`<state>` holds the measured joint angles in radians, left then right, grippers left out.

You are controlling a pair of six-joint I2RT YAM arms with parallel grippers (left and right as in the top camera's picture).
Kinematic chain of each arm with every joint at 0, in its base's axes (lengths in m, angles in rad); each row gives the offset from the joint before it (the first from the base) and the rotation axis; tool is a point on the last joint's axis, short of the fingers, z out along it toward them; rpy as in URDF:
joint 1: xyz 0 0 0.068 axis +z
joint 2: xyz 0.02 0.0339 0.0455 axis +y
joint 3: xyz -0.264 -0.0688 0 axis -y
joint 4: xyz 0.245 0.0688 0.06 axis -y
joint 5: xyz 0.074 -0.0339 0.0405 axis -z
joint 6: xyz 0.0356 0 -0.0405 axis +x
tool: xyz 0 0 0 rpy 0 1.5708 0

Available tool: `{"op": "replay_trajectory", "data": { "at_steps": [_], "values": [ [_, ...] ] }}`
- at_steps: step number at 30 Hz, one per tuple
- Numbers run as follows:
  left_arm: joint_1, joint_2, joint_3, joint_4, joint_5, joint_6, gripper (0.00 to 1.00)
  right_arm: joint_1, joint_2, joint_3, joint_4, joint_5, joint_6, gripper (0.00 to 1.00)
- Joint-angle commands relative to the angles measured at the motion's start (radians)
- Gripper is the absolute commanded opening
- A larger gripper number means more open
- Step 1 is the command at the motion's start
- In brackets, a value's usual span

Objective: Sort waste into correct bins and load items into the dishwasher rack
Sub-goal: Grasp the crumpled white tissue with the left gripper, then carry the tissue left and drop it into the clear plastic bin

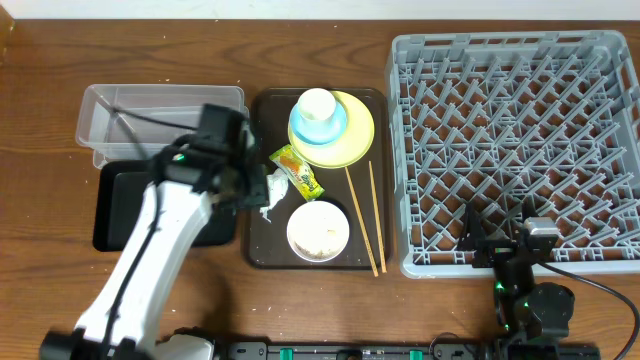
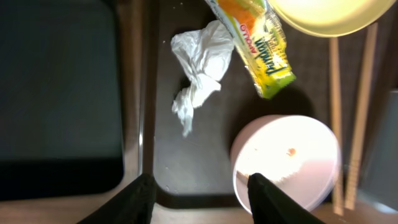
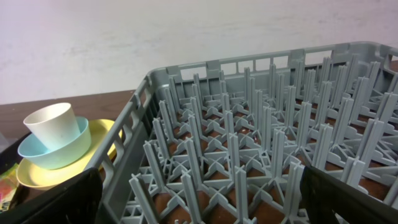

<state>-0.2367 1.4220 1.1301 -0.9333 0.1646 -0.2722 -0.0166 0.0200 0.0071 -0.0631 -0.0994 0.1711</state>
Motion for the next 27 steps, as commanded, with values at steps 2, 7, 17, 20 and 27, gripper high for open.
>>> {"op": "replay_trajectory", "data": {
  "at_steps": [2,7,17,20,27],
  "values": [
    [-0.047,0.086,-0.016,0.063,-0.082,0.011,0.52,-0.010,0.001,-0.002,-0.004,0.002,-0.015,0.99],
    [-0.069,0.177,-0.016,0.137,-0.118,0.010,0.53,-0.010,0.001,-0.002,-0.004,0.002,-0.015,0.99],
    [-0.076,0.312,-0.016,0.234,-0.117,0.010,0.52,-0.010,0.001,-0.002,-0.004,0.002,-0.015,0.99],
    [-0.089,0.361,-0.016,0.269,-0.117,0.010,0.53,-0.010,0.001,-0.002,-0.004,0.002,-0.015,0.99],
    [-0.092,0.428,-0.016,0.281,-0.156,0.010,0.40,-0.010,0.001,-0.002,-0.004,0.002,-0.015,0.99]
  ]
}}
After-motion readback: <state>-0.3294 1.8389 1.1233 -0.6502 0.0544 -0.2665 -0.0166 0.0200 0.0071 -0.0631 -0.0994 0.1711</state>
